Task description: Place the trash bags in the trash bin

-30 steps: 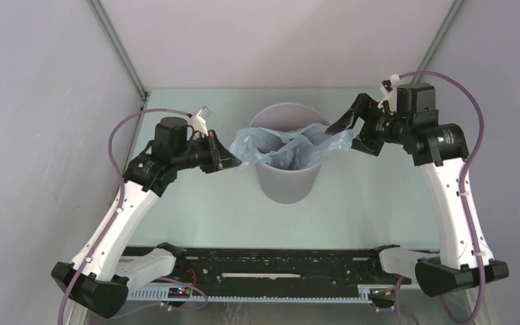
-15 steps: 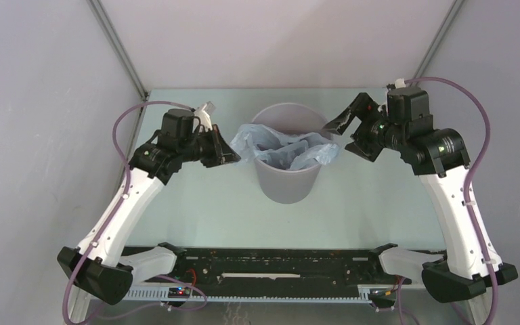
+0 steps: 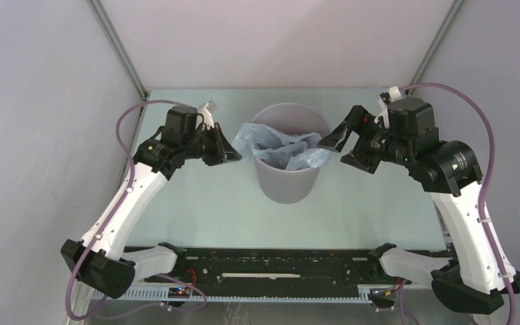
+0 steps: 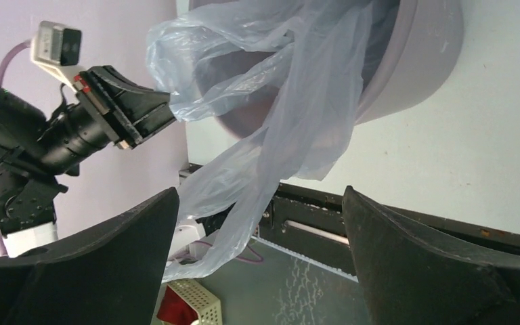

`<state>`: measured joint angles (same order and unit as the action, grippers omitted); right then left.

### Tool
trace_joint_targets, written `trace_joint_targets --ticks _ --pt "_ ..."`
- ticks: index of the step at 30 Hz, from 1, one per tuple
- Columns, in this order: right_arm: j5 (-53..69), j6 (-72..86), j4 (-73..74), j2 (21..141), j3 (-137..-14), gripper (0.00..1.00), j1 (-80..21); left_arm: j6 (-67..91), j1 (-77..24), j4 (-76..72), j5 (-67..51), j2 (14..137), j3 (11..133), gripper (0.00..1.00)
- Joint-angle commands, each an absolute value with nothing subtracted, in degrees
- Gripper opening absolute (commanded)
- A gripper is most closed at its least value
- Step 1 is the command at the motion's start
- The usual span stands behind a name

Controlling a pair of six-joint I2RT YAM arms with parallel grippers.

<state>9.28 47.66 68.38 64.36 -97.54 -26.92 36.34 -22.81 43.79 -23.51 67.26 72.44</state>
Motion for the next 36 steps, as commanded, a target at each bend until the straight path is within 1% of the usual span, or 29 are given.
trace_joint_targets --ticks 1,4,11,15,18,21,22,23,25,26,27,28,30,31,32,34,36 --pt "10.62 48.97 66.09 64.21 -96.66 1.0 -28.91 37.18 -22.94 43.21 -23.66 68.25 76.0 0.0" --pt "10.22 49.52 68.47 65.09 -96.81 1.0 -29.87 36.92 -22.95 44.47 -23.42 69.27 77.61 0.0" --pt "10.58 54.11 67.36 64.71 -97.36 1.0 -29.31 37.46 -22.95 45.18 -23.09 69.62 77.59 0.0" --pt "12.03 60.83 59.41 62.92 -92.06 1.0 -29.29 37.62 -22.95 45.37 -23.19 69.49 76.87 0.0" --pt "13.4 64.58 55.57 62.74 -90.3 1.0 -29.8 37.66 -22.95 45.72 -23.25 69.37 76.84 0.0" --pt "13.62 68.88 51.79 60.73 -86.08 0.95 -29.97 37.7 -22.96 45.81 -23.46 69.25 76.68 0.0" --pt "13.7 70.28 49.8 59.73 -84.16 0.9 -29.93 37.63 -22.94 45.88 -23.47 69.19 76.62 0.0" --pt "13.86 71.4 47.93 58.55 -82.07 0.8 -29.67 37.5 -22.94 46.07 -23.3 69.08 76.63 0.0" --pt "13.66 72.46 48.54 56.98 -80.01 0.51 -27.68 37.05 -22.94 46.67 -22.75 68.93 76.91 0.0" --pt "13.7 71.89 49.08 56.29 -79.36 0.42 -26.48 36.58 -22.94 47.2 -22.26 68.72 77.27 0.0" --pt "15.4 69.17 48.34 55.57 -78.51 0.36 -24.7 35.99 -22.88 47.86 -21.46 68.66 77.72 0.0" --pt "18.28 64.13 47.14 55.21 -77.54 0.3 -22.43 35.16 -22.73 48.67 -20.55 68.57 78.49 0.0" --pt "26.21 50.67 47.3 55.18 -76.8 0.15 -15.54 33.85 -22.17 50.61 -19.17 68.54 79.61 0.0" --pt "29.58 41.8 47.13 55.54 -76.74 0.07 -12.67 33.29 -21.69 51.25 -18.9 68.53 80.1 0.0" --pt "30.6 29.04 47.83 55.69 -76.76 0.0 -10.95 32.81 -21.21 51.66 -18.37 68.36 80.47 0.0" --pt "25.98 11.77 51.49 55.32 -75.55 0.0 -10.01 32.45 -20.58 51.92 -17.03 67.56 80.56 0.0" --pt "23.04 0.17 50.53 55.05 -72.94 0.0 -9.98 32.5 -19.8 52.2 -15.53 66.9 80.65 0.0"
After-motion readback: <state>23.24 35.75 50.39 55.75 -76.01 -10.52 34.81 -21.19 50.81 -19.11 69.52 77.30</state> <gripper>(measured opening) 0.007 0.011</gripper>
